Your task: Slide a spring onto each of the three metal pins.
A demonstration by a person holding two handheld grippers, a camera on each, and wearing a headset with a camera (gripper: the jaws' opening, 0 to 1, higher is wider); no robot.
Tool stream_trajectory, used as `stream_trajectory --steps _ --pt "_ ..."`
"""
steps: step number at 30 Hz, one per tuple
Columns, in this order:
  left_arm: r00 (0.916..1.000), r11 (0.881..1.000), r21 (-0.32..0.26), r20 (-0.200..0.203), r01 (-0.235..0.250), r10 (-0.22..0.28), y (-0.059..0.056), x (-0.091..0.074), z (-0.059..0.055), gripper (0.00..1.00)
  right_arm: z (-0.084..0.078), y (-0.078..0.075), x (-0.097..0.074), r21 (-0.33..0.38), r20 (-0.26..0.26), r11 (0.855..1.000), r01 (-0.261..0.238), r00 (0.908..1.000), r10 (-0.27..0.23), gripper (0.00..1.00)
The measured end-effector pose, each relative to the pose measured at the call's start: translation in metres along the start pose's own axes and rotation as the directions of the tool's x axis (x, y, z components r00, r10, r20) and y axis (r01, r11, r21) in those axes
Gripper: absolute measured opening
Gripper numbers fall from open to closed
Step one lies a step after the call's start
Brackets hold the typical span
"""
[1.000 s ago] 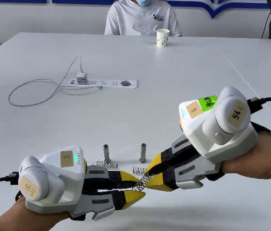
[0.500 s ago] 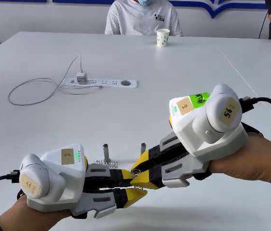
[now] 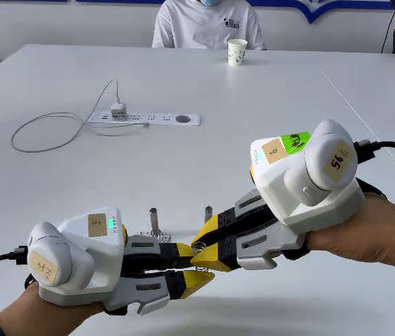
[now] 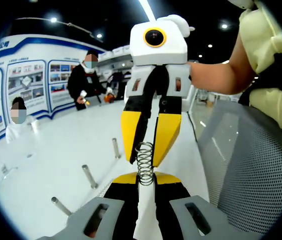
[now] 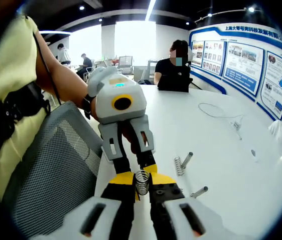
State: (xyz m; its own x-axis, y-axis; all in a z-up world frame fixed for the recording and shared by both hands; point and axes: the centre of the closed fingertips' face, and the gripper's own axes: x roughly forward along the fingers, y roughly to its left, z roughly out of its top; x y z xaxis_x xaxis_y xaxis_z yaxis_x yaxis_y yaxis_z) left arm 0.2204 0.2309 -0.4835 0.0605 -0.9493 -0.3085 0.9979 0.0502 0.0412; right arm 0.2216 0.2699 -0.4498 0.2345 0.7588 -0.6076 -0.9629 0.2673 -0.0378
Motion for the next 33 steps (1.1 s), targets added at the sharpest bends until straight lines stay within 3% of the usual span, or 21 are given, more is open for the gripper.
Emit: stream_trajectory --steps 11,16,33 --pt "1.0 1.0 -0.001 -0.001 -0.004 0.004 0.001 -0.001 0.0 0.12 0.001 -0.002 -0.001 0.018 0.016 1.0 0.005 0.9998 -0.006 0.11" --pt "0.9998 1.0 0.002 -0.013 -0.014 0.014 0.003 -0.002 -0.003 0.17 0.001 -0.004 -0.003 0.022 0.018 1.0 0.009 0.9998 -0.009 0.11" --pt "0.9931 0.991 -0.062 -0.009 -0.117 0.117 0.025 -0.022 -0.008 0.43 -0.006 -0.013 -0.012 0.041 0.016 0.998 0.047 0.9987 -0.047 0.11"
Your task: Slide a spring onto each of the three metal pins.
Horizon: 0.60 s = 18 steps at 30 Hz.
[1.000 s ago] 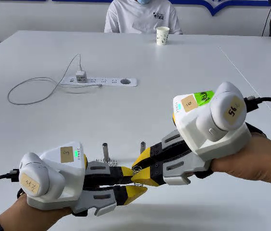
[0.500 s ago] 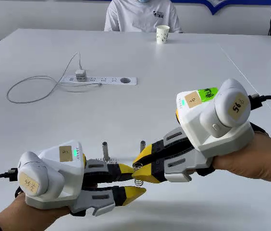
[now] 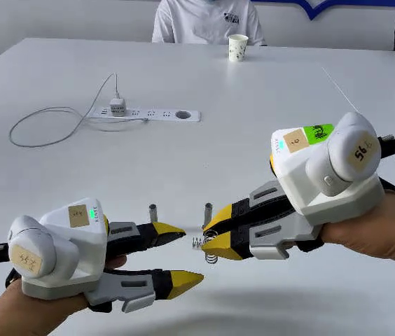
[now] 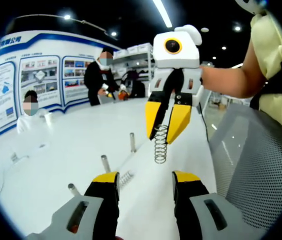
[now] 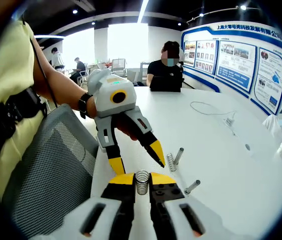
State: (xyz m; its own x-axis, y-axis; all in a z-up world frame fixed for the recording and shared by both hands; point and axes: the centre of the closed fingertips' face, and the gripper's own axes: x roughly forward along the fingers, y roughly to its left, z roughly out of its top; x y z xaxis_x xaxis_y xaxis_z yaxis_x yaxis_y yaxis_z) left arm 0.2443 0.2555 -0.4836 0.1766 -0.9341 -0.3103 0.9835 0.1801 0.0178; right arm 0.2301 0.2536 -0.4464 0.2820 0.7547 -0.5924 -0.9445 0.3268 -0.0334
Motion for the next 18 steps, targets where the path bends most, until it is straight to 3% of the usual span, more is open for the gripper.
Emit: stream_trajectory --steps 18 --pt "0.9946 0.993 -0.056 -0.001 -0.104 0.104 0.02 -0.026 -0.009 0.56 -0.009 -0.014 -0.017 0.027 0.001 0.998 0.053 0.9986 -0.053 0.11"
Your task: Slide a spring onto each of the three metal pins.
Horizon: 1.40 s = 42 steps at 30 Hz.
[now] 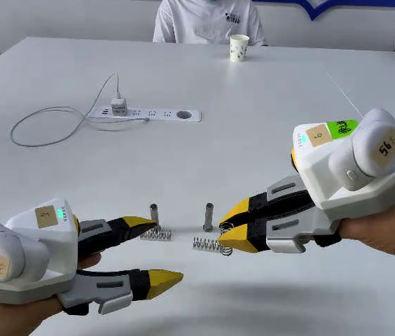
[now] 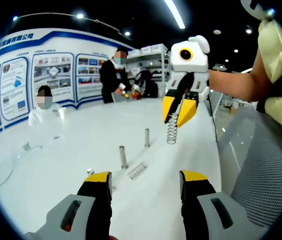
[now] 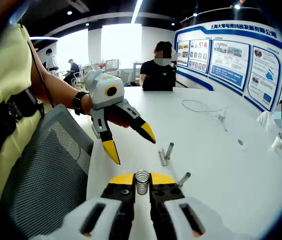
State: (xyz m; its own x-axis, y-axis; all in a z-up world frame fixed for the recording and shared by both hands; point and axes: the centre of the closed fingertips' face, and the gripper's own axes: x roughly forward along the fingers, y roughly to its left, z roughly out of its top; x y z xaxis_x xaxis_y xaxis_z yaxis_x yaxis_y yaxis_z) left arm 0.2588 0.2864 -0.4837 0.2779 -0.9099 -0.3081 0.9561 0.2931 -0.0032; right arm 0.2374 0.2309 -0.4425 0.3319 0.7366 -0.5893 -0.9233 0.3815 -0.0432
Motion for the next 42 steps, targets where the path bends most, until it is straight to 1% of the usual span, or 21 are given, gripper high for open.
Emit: stream_trajectory --steps 6,14,26,33,37,42 --pt "0.9995 0.999 -0.014 0.003 -0.031 0.031 0.005 -0.006 -0.001 0.59 -0.003 -0.008 -0.009 0.009 0.004 1.0 0.025 0.9997 -0.025 0.11" --pt "0.9983 0.998 -0.029 0.0 -0.059 0.059 0.01 -0.01 -0.003 0.63 -0.005 -0.019 -0.02 0.023 0.01 0.998 0.064 0.9979 -0.064 0.11" --pt "0.9966 0.995 -0.046 -0.003 -0.083 0.083 0.017 -0.013 -0.006 0.68 -0.007 -0.035 -0.035 0.044 0.019 0.992 0.115 0.9931 -0.116 0.11" --pt "0.9962 0.995 -0.056 -0.005 -0.087 0.087 0.018 -0.013 -0.008 0.69 -0.006 -0.048 -0.043 0.057 0.032 0.987 0.152 0.9876 -0.154 0.11" --pt "0.9959 0.994 -0.061 -0.006 -0.09 0.09 0.019 -0.014 -0.01 0.71 -0.006 -0.058 -0.049 0.067 0.037 0.982 0.179 0.9827 -0.182 0.11" --pt "0.9957 0.993 -0.066 -0.007 -0.093 0.093 0.02 -0.015 -0.012 0.72 -0.012 -0.069 -0.052 0.073 0.022 0.975 0.212 0.9767 -0.214 0.11"
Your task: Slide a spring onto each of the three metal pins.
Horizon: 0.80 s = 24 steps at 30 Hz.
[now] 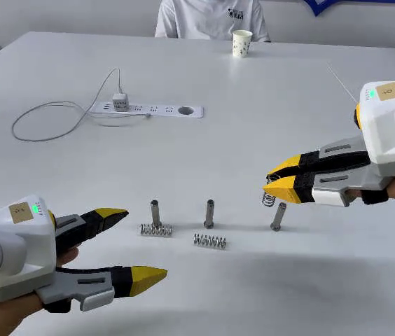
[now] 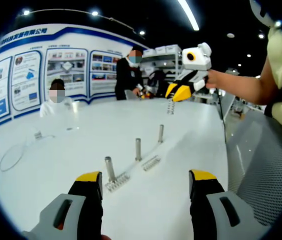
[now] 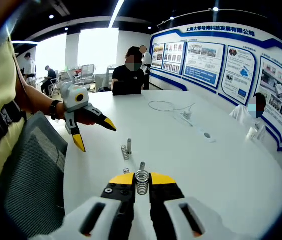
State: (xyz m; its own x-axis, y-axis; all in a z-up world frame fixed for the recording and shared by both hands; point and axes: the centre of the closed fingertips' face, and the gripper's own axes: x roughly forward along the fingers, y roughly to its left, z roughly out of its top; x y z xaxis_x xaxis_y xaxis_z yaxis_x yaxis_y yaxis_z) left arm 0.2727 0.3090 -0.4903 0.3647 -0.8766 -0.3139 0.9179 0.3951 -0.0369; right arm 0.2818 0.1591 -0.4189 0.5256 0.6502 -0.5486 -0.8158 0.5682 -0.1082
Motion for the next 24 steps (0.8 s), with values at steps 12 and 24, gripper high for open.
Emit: stream_trajectory --steps 12,24 --pt "1.0 1.0 -0.009 0.001 -0.002 0.002 0.002 0.0 -0.003 0.72 -0.023 -0.03 0.001 0.05 -0.023 0.995 0.087 0.996 -0.086 0.11" --pt "1.0 1.0 -0.013 -0.006 -0.002 0.002 0.003 -0.001 -0.004 0.72 -0.044 -0.044 0.005 0.108 -0.024 0.986 0.124 0.9922 -0.122 0.11"
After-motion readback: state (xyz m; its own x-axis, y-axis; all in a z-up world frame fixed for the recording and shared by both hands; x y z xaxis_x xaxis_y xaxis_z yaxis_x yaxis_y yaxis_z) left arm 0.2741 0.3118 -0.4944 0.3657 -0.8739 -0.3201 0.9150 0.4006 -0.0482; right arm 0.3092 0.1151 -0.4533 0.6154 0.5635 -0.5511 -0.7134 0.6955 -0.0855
